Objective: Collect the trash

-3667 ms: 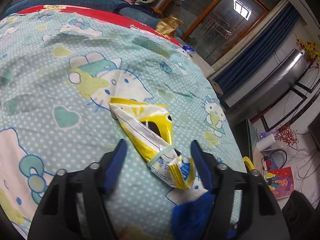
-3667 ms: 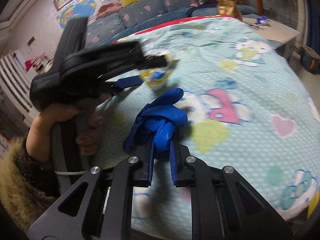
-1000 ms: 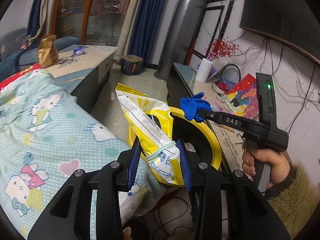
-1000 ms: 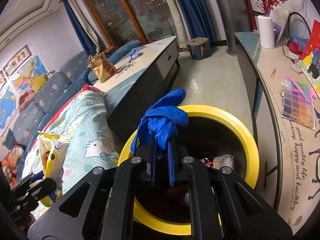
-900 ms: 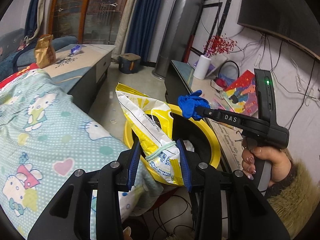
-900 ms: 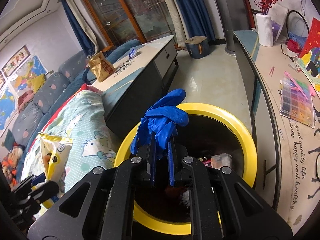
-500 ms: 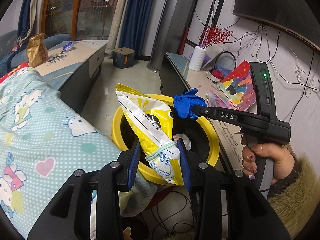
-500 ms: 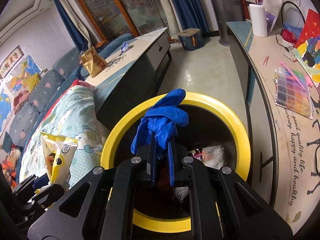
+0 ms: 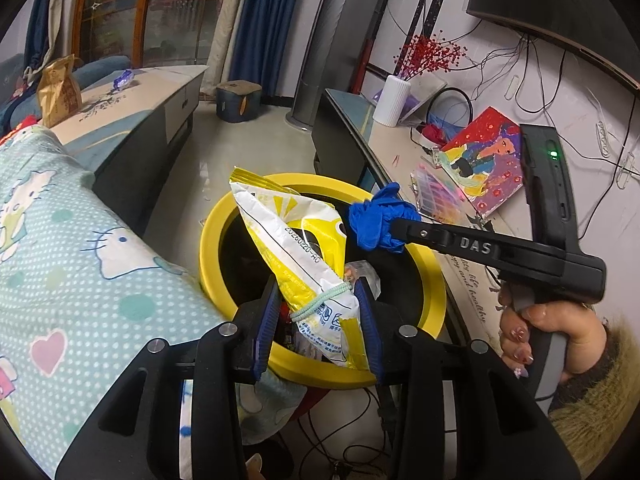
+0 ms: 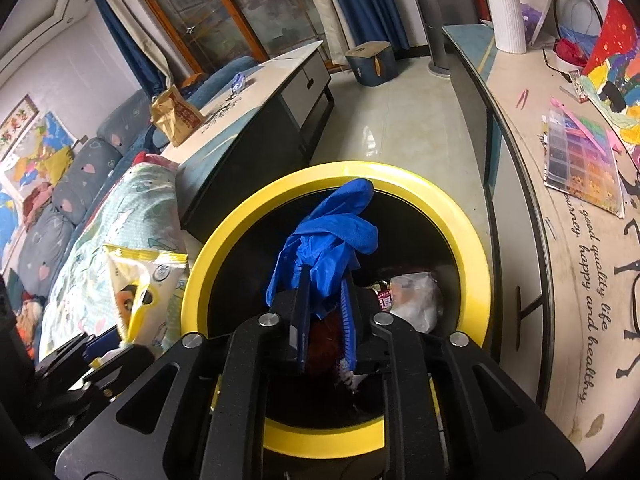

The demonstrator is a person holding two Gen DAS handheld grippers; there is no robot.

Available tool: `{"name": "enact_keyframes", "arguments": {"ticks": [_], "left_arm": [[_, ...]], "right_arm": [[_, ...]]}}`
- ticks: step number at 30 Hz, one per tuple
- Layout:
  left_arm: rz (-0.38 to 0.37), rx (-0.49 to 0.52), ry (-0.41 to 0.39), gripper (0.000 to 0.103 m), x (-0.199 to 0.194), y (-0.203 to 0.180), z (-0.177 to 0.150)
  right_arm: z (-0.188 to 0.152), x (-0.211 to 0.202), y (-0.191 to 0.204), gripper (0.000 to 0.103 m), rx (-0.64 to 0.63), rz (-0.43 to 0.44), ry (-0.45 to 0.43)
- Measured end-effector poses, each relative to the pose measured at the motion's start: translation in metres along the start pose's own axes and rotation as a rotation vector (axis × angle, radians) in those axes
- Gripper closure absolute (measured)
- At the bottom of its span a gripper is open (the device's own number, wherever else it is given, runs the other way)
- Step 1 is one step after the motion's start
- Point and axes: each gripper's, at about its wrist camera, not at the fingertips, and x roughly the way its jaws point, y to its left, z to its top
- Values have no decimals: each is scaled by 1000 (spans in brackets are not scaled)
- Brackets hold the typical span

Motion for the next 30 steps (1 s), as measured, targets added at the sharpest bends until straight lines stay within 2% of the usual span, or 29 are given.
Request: {"name": "enact_keyframes", "arguments": {"ticks": [4, 5, 6, 8, 10, 16, 19, 22, 23, 30], "left_arm": [[-10, -11, 6, 60, 7, 3, 3], [-7, -9, 1, 56, 7, 4, 3], [-2, -8, -7, 47, 6, 4, 4], [0, -12, -19, 40, 3, 6, 6], [14, -17, -39, 27, -5, 9, 7], [65, -27, -101, 10, -36, 17, 6], [94, -38, -139, 7, -55, 21, 3], [130, -50, -176, 7, -76, 26, -3], [141, -55, -186, 7, -82, 27, -5], [238, -73, -263, 7, -127, 34, -28]], "right_arm": [[0, -4, -4, 82, 19, -2, -5], [-1, -6, -5, 77, 23, -4, -9], [-1, -8, -6, 75, 26, -5, -14], [-2, -13, -6, 66, 28, -8, -26], [-3, -20, -3, 58, 19, -19, -46], [-12, -42, 15, 32, -53, -46, -121], [-22, -54, 31, 21, -105, -60, -172], [-30, -63, 43, 19, -144, -75, -214], [-34, -66, 48, 12, -157, -77, -228], [-57, -87, 81, 11, -249, -97, -356]]}}
